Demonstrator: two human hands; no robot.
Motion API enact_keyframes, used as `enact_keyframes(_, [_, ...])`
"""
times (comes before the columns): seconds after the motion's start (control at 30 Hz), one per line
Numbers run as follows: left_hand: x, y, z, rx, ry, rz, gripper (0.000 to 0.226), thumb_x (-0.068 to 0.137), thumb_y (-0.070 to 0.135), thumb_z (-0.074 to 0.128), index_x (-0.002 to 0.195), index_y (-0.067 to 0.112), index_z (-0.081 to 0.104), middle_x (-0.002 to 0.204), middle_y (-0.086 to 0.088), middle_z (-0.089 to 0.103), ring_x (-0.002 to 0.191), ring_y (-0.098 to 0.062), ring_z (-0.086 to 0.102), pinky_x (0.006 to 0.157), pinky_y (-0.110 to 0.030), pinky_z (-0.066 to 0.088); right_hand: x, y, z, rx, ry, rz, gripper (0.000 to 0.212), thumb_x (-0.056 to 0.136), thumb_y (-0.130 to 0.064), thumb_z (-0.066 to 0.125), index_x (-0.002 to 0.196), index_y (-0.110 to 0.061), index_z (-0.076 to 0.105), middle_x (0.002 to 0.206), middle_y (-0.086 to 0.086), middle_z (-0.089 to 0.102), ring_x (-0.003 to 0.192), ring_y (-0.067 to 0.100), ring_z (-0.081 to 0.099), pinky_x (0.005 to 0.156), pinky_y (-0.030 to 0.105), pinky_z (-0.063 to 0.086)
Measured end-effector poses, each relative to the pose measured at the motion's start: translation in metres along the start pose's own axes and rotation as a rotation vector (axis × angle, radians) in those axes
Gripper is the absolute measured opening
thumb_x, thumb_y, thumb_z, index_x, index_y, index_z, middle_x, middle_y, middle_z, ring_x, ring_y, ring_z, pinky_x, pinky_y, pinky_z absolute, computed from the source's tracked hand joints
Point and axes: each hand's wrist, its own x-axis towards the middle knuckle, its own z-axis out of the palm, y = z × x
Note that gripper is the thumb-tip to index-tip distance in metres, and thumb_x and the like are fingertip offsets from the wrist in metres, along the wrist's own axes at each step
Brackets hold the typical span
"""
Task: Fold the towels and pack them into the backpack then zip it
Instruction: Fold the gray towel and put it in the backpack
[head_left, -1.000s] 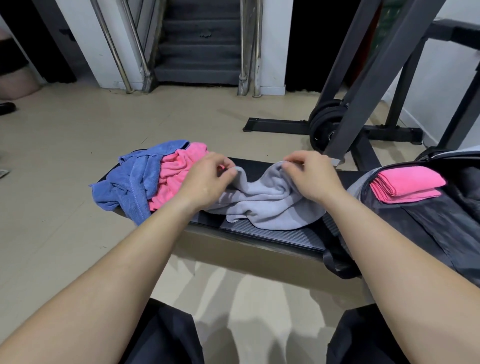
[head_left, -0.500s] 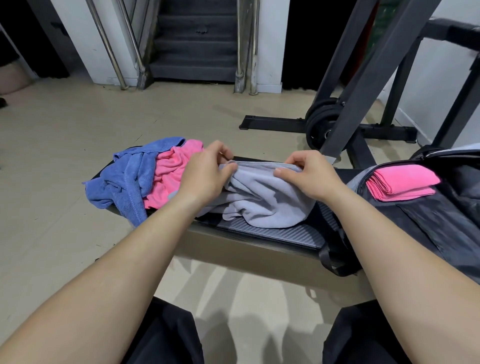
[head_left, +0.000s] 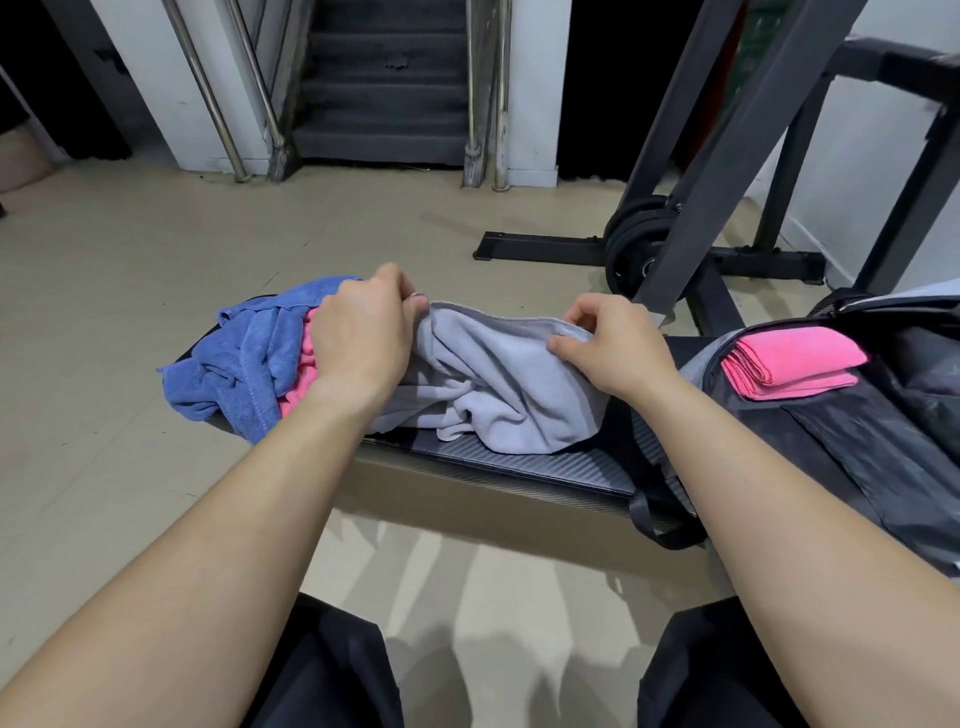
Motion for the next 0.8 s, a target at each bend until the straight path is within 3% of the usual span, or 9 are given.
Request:
enact_keyframes(0.07, [0.0, 0.001, -0.002, -0.039, -0.008, -0.014, 0.023, 0.093, 0.045, 0.059, 0.093, 0.022, 0.063, 0.09, -0.007, 0.072, 0.089, -0.036, 0.063, 0.075, -0.044, 0.051, 0.0, 0.0, 0.001, -0.02, 0.01, 0.036, 0.024, 0.08, -0.035, 0.075, 0.073, -0.032, 0.053, 0.077, -0.007, 0.063, 0.08, 0.021, 0.061, 0.069, 0.038, 0.052])
enact_keyframes(0.17, [-0.006, 0.011, 0.002, -0.283, -0.184, 0.073, 0.014, 0.089, 0.037, 0.067, 0.087, 0.023, 0.066, 0.09, 0.001, 0.074, 0.09, -0.022, 0.067, 0.08, -0.04, 0.052, 0.0, -0.005, 0.003, 0.025, -0.027, -0.001, 0.017, 0.079, -0.029, 0.077, 0.076, -0.027, 0.06, 0.076, -0.007, 0.065, 0.076, 0.019, 0.062, 0.069, 0.037, 0.052])
enact_keyframes(0.3, [-0.017, 0.027, 0.016, -0.59, -0.386, 0.207, 0.019, 0.089, 0.02, 0.071, 0.079, 0.029, 0.058, 0.111, 0.007, 0.072, 0.11, -0.002, 0.064, 0.094, -0.034, 0.051, -0.005, -0.024, 0.005, 0.164, -0.133, -0.143, 0.007, 0.082, -0.022, 0.077, 0.085, -0.024, 0.072, 0.078, -0.015, 0.066, 0.074, 0.0, 0.058, 0.067, 0.022, 0.044])
enact_keyframes(0.33, [-0.018, 0.027, 0.019, -0.613, -0.411, 0.235, 0.018, 0.089, 0.019, 0.07, 0.081, 0.028, 0.057, 0.108, 0.016, 0.071, 0.107, 0.004, 0.063, 0.094, -0.031, 0.05, -0.007, -0.028, 0.006, 0.19, -0.15, -0.166, 0.007, 0.083, -0.021, 0.077, 0.088, -0.024, 0.074, 0.078, -0.016, 0.065, 0.073, -0.004, 0.057, 0.066, 0.016, 0.041])
enact_keyframes(0.4, [-0.018, 0.027, 0.024, -0.615, -0.442, 0.262, 0.014, 0.09, 0.023, 0.07, 0.085, 0.027, 0.058, 0.085, 0.03, 0.067, 0.085, 0.01, 0.062, 0.079, -0.024, 0.048, -0.008, -0.031, 0.005, 0.231, -0.163, -0.182, 0.008, 0.083, -0.019, 0.077, 0.091, -0.022, 0.076, 0.08, -0.016, 0.065, 0.072, -0.006, 0.057, 0.065, 0.012, 0.041])
enact_keyframes(0.47, [-0.016, 0.025, 0.027, -0.596, -0.447, 0.271, 0.014, 0.086, 0.03, 0.071, 0.085, 0.03, 0.058, 0.077, 0.02, 0.066, 0.075, -0.001, 0.062, 0.071, -0.031, 0.047, -0.009, -0.028, 0.003, 0.255, -0.168, -0.165, 0.008, 0.083, -0.019, 0.077, 0.09, -0.022, 0.076, 0.077, -0.015, 0.067, 0.067, -0.006, 0.057, 0.063, 0.015, 0.041])
enact_keyframes(0.57, [-0.013, 0.021, 0.025, -0.475, -0.384, 0.257, 0.017, 0.083, 0.026, 0.074, 0.083, 0.03, 0.058, 0.073, 0.01, 0.063, 0.068, -0.007, 0.056, 0.066, -0.033, 0.043, -0.008, -0.019, -0.002, 0.309, -0.193, -0.104, 0.009, 0.081, -0.027, 0.081, 0.086, -0.023, 0.075, 0.069, -0.012, 0.065, 0.06, 0.0, 0.055, 0.06, 0.02, 0.044])
enact_keyframes(0.7, [-0.003, 0.007, 0.015, -0.335, -0.174, 0.131, 0.01, 0.088, 0.029, 0.07, 0.087, 0.028, 0.06, 0.08, 0.006, 0.065, 0.081, -0.02, 0.059, 0.07, -0.035, 0.045, -0.002, -0.002, -0.008, 0.307, -0.154, -0.062, 0.013, 0.087, -0.032, 0.075, 0.078, -0.024, 0.072, 0.056, -0.016, 0.057, 0.057, 0.005, 0.05, 0.063, 0.028, 0.042])
enact_keyframes(0.8, [0.002, -0.007, 0.011, -0.275, -0.098, -0.009, 0.007, 0.09, 0.031, 0.066, 0.088, 0.027, 0.06, 0.085, 0.007, 0.066, 0.087, -0.02, 0.058, 0.07, -0.034, 0.042, -0.001, 0.011, -0.012, 0.273, -0.143, -0.043, 0.013, 0.09, -0.029, 0.072, 0.078, -0.024, 0.072, 0.058, -0.012, 0.06, 0.055, 0.007, 0.051, 0.063, 0.028, 0.045])
